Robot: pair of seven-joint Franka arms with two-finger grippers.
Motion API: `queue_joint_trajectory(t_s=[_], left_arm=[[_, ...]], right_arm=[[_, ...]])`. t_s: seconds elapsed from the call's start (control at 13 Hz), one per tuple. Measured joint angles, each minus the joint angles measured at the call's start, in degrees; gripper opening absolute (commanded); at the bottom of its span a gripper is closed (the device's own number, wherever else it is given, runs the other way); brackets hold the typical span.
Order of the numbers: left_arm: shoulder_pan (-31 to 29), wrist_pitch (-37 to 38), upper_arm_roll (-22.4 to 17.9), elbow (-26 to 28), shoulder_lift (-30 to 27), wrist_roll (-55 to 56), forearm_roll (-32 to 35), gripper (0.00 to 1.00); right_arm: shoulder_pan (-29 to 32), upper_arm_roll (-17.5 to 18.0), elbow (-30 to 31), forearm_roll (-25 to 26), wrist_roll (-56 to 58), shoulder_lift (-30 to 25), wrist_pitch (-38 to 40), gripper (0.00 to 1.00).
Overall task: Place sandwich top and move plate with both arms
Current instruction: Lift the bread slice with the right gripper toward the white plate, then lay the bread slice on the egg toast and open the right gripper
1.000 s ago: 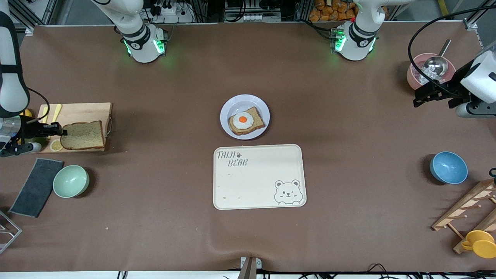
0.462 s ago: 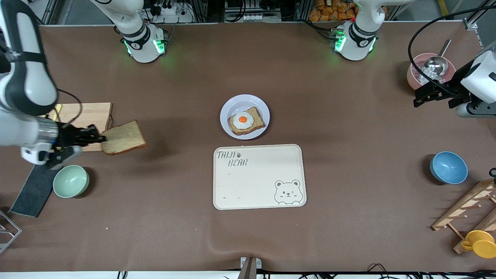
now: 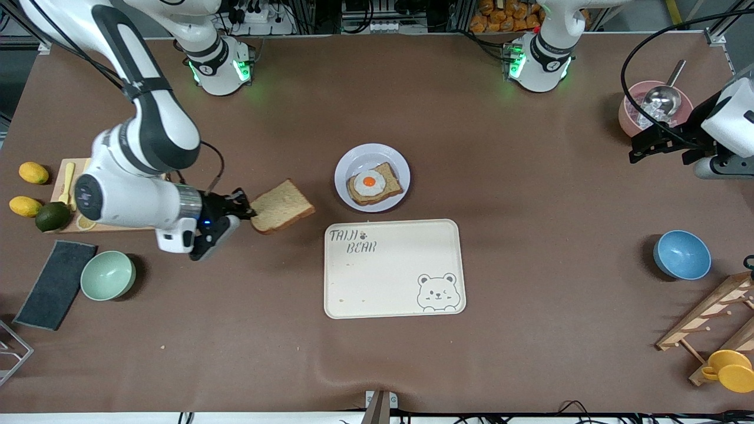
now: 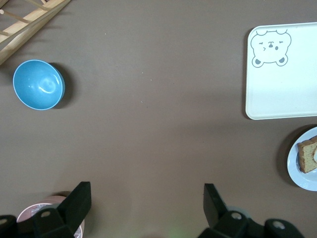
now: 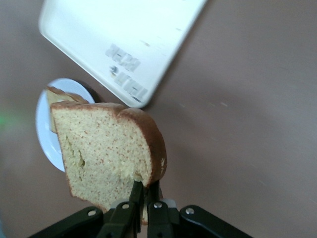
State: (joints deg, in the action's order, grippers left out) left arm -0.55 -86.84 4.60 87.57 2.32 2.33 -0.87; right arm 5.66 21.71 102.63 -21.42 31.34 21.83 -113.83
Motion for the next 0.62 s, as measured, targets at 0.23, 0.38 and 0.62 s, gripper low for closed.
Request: queue_joint_trajectory(t_s=[0.23, 0.38, 0.62], left_arm=[[-0.05, 0.0, -0.01, 0.03, 0.01, 0.0, 0.0, 1.0], [-0.07, 0.0, -0.02, 0.07, 0.04, 0.0, 0.0, 1.0], [-0.08, 0.0, -0.02, 0.17, 0.21, 0.0, 0.0, 1.0]], right_arm=[[-4.3, 0.0, 0.0, -3.86, -1.34, 2.46, -2.9, 0.0], [-8.67, 0.05, 0.08, -6.67, -3.76, 3.37, -3.31, 0.0], [-16.76, 0.13, 1.64, -7.79, -10.36, 3.72, -9.54, 0.0]])
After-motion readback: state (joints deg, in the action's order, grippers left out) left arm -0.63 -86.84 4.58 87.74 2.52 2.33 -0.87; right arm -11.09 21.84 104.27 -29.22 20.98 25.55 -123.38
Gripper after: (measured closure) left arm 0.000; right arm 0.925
